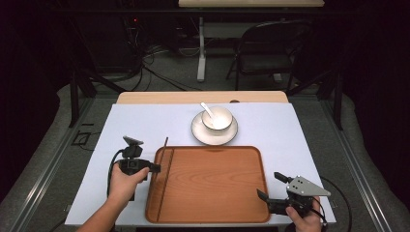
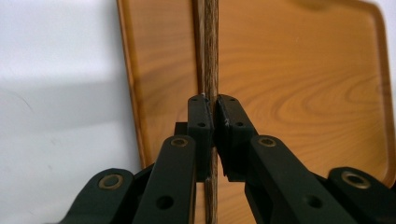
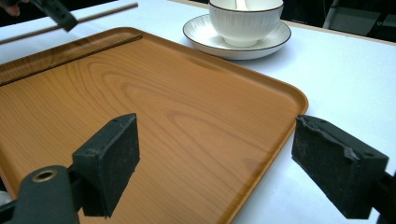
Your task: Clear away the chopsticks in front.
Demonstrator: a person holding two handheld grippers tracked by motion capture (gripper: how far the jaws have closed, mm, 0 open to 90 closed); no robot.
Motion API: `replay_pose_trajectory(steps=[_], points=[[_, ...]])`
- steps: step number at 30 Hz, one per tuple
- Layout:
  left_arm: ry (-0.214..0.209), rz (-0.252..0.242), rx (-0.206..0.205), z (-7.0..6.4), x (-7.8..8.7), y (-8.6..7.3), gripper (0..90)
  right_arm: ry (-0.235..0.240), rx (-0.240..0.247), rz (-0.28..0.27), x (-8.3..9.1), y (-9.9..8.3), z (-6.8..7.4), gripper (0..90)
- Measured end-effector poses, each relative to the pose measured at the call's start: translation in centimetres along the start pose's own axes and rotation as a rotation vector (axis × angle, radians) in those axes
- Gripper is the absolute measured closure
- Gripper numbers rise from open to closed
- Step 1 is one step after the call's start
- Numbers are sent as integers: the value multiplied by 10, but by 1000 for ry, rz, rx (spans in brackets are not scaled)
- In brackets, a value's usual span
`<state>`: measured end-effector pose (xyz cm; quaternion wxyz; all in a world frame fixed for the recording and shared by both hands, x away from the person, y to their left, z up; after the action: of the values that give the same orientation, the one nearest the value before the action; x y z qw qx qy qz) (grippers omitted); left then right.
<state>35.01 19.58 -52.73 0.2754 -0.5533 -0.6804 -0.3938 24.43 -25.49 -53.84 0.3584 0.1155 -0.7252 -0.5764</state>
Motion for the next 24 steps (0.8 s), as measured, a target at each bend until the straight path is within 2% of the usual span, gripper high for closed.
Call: replay_pose_trajectory(steps=[9,24], points=[[22,24,12,8,-11,-10,843,-3,-1,0,0,0,0,147],[16,46,29,11,-23,-12,842,-2,0,-2,0,0,0,148]])
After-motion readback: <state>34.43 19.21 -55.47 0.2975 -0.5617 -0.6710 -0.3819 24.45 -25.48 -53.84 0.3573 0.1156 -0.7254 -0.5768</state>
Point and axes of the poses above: each handheld gripper's, and its own axes: x roughly backward along the jaws, y roughly out of its top, z roughly to its left, the point moved 2 cm from there along -x, roughly forward along the jaws, and after that the axes turned 6 degrees about x, right-handed, at the moved point
